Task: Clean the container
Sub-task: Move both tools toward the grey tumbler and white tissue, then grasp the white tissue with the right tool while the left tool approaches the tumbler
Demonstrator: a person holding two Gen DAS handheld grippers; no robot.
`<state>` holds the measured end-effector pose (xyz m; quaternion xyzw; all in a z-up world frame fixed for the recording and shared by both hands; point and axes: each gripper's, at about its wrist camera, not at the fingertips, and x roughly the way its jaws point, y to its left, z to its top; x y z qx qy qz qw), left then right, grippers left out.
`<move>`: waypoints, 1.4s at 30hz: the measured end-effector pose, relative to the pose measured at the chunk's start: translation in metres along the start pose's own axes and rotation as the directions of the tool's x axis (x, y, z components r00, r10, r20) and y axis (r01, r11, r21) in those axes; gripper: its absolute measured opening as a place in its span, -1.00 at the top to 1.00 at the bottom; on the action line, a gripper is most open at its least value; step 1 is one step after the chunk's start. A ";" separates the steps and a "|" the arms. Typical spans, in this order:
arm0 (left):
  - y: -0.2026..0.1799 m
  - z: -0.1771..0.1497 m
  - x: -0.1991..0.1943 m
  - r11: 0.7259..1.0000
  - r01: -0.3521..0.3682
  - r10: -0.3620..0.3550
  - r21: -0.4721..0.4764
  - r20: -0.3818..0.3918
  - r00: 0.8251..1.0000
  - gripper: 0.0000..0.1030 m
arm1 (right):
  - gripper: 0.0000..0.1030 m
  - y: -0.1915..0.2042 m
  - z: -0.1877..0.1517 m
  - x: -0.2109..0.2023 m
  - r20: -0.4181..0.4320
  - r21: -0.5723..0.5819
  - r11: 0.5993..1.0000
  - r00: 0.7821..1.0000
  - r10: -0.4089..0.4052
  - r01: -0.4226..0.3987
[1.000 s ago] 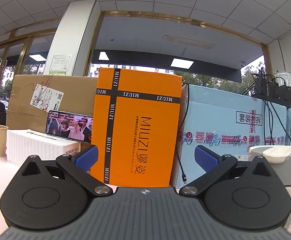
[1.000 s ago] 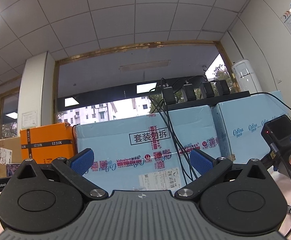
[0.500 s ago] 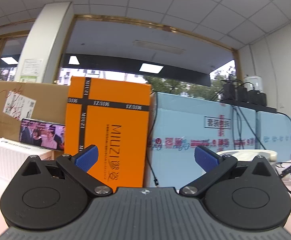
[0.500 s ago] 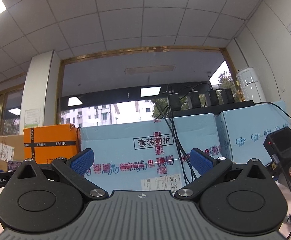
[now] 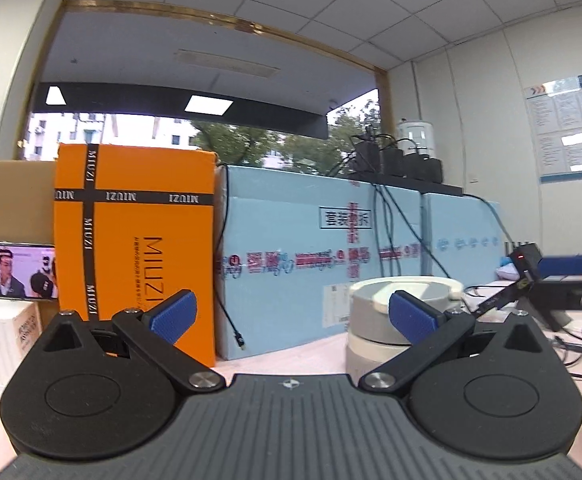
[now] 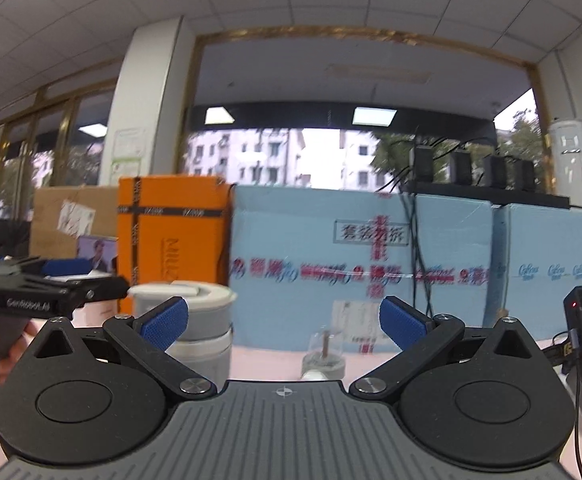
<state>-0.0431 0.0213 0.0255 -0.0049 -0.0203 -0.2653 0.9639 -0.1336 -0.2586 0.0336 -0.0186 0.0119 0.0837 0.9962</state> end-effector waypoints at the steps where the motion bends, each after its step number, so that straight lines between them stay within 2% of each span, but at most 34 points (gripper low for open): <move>1: 0.001 0.001 -0.002 1.000 0.006 -0.006 -0.009 0.006 1.000 -1.00 | -1.00 0.001 0.000 -0.002 -0.020 0.008 1.000 1.000 0.016 -0.015; 4: 0.005 0.002 -0.008 0.998 0.041 -0.040 -0.040 0.025 0.999 -1.00 | -1.00 0.001 -0.003 -0.007 -0.075 0.048 0.996 0.994 0.074 -0.071; 9: 0.000 0.001 -0.008 0.996 0.092 -0.092 -0.016 0.014 0.996 -1.00 | -1.00 0.012 -0.014 -0.007 -0.187 0.100 0.982 0.966 0.179 -0.163; 15: -0.005 0.000 -0.006 0.986 0.165 -0.165 0.011 -0.038 0.986 -1.00 | -1.00 0.032 -0.026 -0.007 -0.263 0.068 0.977 0.941 0.215 -0.204; 21: -0.012 -0.004 -0.003 0.968 0.240 -0.232 0.069 -0.105 0.967 -1.00 | -1.00 0.036 -0.030 -0.009 -0.320 0.080 0.969 0.914 0.248 -0.235; 27: -0.010 -0.010 0.003 0.969 0.240 -0.230 0.064 -0.128 0.965 -1.00 | -1.00 0.046 -0.036 -0.011 -0.372 0.033 0.957 0.886 0.278 -0.287; 37: -0.002 -0.011 0.007 0.976 0.215 -0.207 0.040 -0.149 0.967 -1.00 | -0.99 0.058 -0.043 -0.010 -0.406 0.007 0.954 0.871 0.276 -0.299; 42: -0.002 -0.014 0.009 0.975 0.218 -0.209 0.044 -0.160 0.965 -1.00 | -0.99 0.057 -0.045 -0.008 -0.413 0.030 0.958 0.869 0.273 -0.287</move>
